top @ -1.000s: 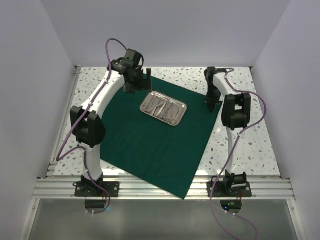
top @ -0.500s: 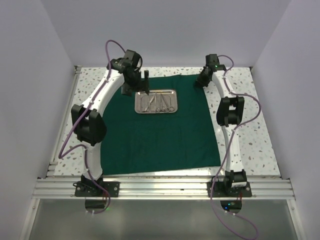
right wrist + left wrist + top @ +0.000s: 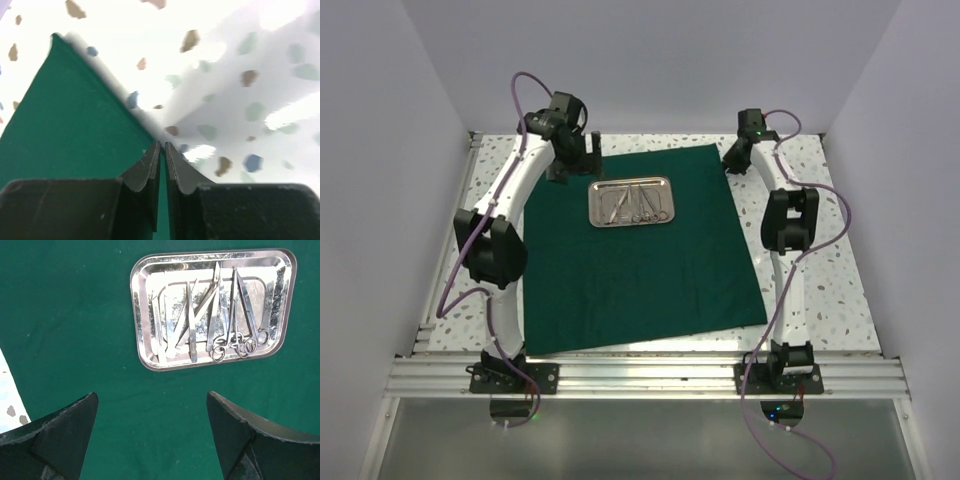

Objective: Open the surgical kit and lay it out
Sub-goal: Adjust the surgical kit at the center of the board, then pick up the medical item from the container.

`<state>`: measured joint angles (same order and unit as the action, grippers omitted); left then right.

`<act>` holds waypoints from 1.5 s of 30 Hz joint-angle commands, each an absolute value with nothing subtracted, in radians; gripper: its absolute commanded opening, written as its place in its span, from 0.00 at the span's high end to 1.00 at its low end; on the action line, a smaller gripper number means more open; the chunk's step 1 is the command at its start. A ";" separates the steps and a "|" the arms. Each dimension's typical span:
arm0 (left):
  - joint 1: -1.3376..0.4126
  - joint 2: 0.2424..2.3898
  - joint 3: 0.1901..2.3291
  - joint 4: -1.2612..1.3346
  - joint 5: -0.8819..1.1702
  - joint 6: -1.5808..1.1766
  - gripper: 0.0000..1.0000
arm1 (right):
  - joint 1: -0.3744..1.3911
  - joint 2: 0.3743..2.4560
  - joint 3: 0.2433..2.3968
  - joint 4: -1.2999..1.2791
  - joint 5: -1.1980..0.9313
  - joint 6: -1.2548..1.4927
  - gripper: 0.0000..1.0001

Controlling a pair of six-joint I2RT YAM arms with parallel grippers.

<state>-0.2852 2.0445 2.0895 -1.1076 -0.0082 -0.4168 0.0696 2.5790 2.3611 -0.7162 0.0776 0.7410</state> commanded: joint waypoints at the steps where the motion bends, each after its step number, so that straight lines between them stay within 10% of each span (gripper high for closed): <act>1: -0.278 2.049 2.099 -1.046 -0.011 -0.379 0.07 | 0.049 2.488 2.390 -0.814 0.219 0.710 0.88; 11: -0.276 2.003 2.048 -1.017 0.026 -0.374 0.07 | 0.040 2.336 2.021 -0.693 0.212 0.710 0.93; 16: -0.276 1.985 2.019 -1.014 0.026 -0.374 0.07 | 0.054 2.237 1.896 -0.575 0.127 0.707 0.43; 24: -0.276 1.990 1.971 -0.914 0.026 -0.390 0.09 | 0.080 2.135 1.980 -0.658 0.121 0.667 0.44; 45: -0.425 2.358 2.134 -0.804 0.003 -0.431 0.62 | 0.233 1.684 1.707 -0.936 0.201 0.580 0.42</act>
